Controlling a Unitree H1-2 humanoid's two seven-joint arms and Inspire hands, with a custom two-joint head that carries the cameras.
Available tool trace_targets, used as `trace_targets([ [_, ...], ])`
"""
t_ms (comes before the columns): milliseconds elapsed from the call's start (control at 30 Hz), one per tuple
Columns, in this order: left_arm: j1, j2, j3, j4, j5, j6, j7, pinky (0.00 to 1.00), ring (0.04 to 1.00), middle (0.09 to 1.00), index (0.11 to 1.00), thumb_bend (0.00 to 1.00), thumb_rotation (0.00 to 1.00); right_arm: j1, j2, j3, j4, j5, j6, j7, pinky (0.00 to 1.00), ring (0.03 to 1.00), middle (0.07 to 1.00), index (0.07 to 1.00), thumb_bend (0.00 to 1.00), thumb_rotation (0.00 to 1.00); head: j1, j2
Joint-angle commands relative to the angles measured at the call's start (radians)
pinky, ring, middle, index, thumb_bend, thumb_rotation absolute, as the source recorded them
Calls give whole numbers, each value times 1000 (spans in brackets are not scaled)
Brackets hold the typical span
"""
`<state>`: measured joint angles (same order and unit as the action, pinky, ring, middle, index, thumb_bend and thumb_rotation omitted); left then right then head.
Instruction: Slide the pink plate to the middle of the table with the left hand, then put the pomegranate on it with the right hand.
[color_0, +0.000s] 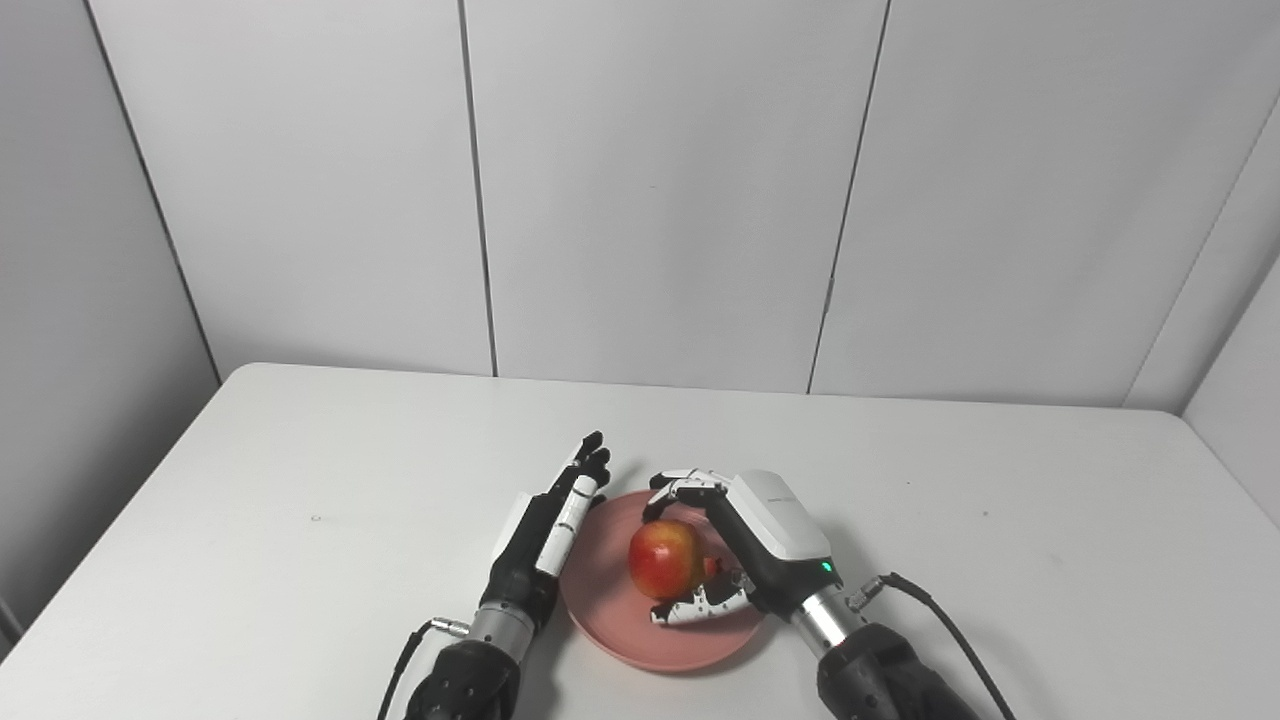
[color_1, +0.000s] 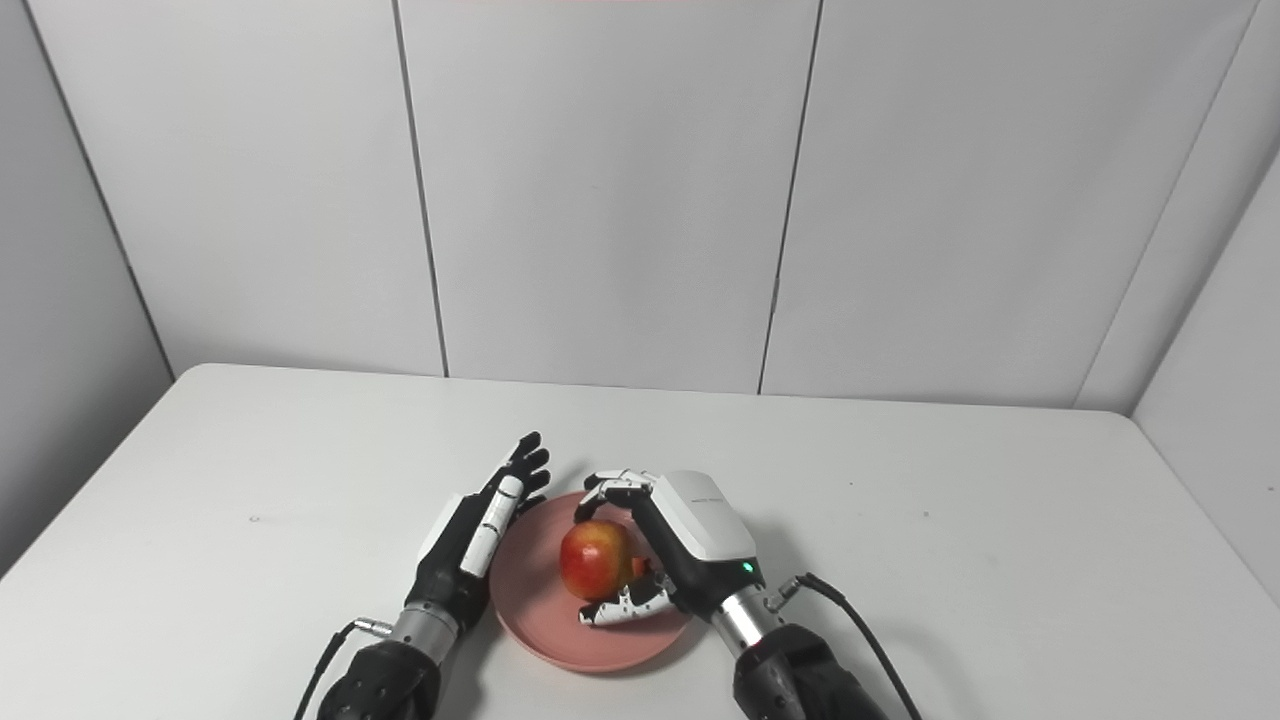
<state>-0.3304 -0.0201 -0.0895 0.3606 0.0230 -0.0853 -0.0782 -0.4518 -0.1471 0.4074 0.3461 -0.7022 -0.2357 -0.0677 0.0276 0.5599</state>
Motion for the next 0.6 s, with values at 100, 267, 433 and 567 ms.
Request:
trace_targets([
  [100, -5, -8, 2, -10, -13, 1, -10, 944, 967, 983, 970, 523, 1000, -42, -23, 6, -49, 3, -10, 40, 934, 943, 920, 802, 644, 670, 1, 2],
  [267, -2, -12, 8, -9, -26, -3, -14, 938, 970, 986, 971, 521, 1000, -32, -26, -1, -71, 25, 2, 85, 1000, 999, 976, 883, 658, 779, 1, 3],
  [433, -1, -11, 5, -16, -25, 6, -11, 932, 967, 981, 964, 521, 1000, -22, -26, -12, -81, 63, -15, 103, 1000, 1000, 992, 923, 656, 782, 1, 5],
  [567, -1, -8, -1, -20, -11, 8, -5, 928, 968, 982, 963, 520, 1000, -5, -19, -35, -95, 125, -36, 105, 1000, 1000, 1000, 957, 657, 809, 0, 6],
])
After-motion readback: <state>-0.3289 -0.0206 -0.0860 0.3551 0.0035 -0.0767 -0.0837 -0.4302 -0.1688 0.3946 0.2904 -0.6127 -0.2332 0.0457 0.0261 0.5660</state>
